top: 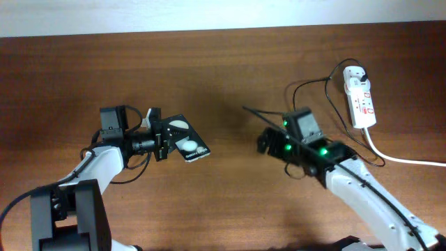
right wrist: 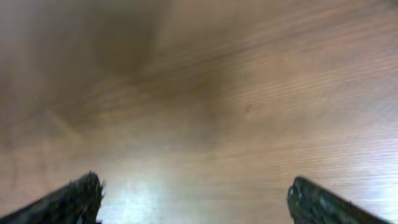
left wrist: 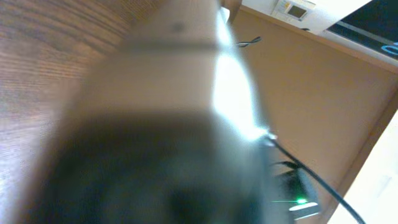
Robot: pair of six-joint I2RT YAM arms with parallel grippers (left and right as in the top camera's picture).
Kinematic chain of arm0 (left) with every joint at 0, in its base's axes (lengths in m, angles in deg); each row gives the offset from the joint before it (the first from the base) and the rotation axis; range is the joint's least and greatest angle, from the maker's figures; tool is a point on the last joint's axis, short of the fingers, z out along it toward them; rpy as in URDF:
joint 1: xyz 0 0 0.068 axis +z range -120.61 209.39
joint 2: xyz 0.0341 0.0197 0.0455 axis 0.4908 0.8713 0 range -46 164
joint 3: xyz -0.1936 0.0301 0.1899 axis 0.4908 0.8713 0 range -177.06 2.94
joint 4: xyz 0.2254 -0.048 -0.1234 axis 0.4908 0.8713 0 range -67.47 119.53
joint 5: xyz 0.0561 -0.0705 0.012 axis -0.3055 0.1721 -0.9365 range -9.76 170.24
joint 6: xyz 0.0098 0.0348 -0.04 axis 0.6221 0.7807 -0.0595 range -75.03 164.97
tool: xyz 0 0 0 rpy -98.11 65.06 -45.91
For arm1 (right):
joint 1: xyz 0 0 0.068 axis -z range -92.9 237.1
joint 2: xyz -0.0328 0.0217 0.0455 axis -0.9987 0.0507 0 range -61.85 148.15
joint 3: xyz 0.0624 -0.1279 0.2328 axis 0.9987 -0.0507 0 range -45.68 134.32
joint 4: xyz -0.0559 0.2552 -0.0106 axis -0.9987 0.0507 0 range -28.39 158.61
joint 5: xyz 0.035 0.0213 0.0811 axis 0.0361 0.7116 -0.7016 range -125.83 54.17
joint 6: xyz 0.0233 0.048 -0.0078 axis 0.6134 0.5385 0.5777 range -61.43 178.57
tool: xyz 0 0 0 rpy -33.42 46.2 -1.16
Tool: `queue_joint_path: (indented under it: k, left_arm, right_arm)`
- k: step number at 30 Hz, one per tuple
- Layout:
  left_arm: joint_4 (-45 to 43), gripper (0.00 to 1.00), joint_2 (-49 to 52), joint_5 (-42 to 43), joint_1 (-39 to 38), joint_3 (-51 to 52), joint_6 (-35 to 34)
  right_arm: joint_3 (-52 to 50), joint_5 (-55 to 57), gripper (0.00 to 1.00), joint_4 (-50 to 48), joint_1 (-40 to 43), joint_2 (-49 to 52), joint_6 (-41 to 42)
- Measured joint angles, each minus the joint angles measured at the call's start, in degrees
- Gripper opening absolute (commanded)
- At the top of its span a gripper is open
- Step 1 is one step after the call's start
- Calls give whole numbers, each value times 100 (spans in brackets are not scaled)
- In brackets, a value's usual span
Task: Plug charger to phone and switch on socket
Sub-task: 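Grasp the black USB-C cable near its plug with the right gripper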
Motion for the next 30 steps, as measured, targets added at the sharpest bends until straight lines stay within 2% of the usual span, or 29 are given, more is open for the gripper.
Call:
queue_joint_path:
  k: [3, 6, 10, 11, 13, 15, 16, 21, 24, 27, 28, 30]
  left_arm:
    - [-4, 0, 0, -28, 0, 0, 4]
    - [-7, 0, 0, -52, 0, 0, 2]
    - [-4, 0, 0, -76, 0, 0, 22]
    - [-4, 0, 0, -76, 0, 0, 22]
    - [7, 0, 0, -68, 0, 2, 22]
    - [4, 0, 0, -72, 0, 2, 22]
    - [4, 0, 0, -72, 0, 2, 22]
    - [7, 0, 0, -70, 0, 2, 22]
    - [7, 0, 0, -70, 0, 0, 22]
    - [7, 0, 0, -70, 0, 2, 22]
    - [9, 0, 0, -70, 0, 0, 22]
    - [11, 0, 0, -70, 0, 2, 22]
  right_arm:
    - [1069, 601, 99, 658, 319, -17, -566]
    - [1690, 977, 99, 1010, 813, 192, -938]
    - [2806, 1154, 100, 863, 1316, 2052, -1471]
    - [2964, 1169, 95, 702, 1340, 2490, -1537]
    - [3187, 1172, 77, -63, 1346, 3477, -1609]
    - [3206, 1174, 59, -385, 1346, 3821, -1665]
    - [3220, 1174, 54, -529, 1344, 3958, -1696]
    - [3226, 1165, 37, -599, 1344, 4079, -1687]
    - [3228, 1163, 33, -599, 1346, 4081, -1705]
    - [3230, 1165, 14, -566, 1346, 4188, -1722]
    - [3230, 1161, 4, -533, 1346, 4229, -1707]
    - [3241, 1158, 4, -284, 1346, 4247, -1703]
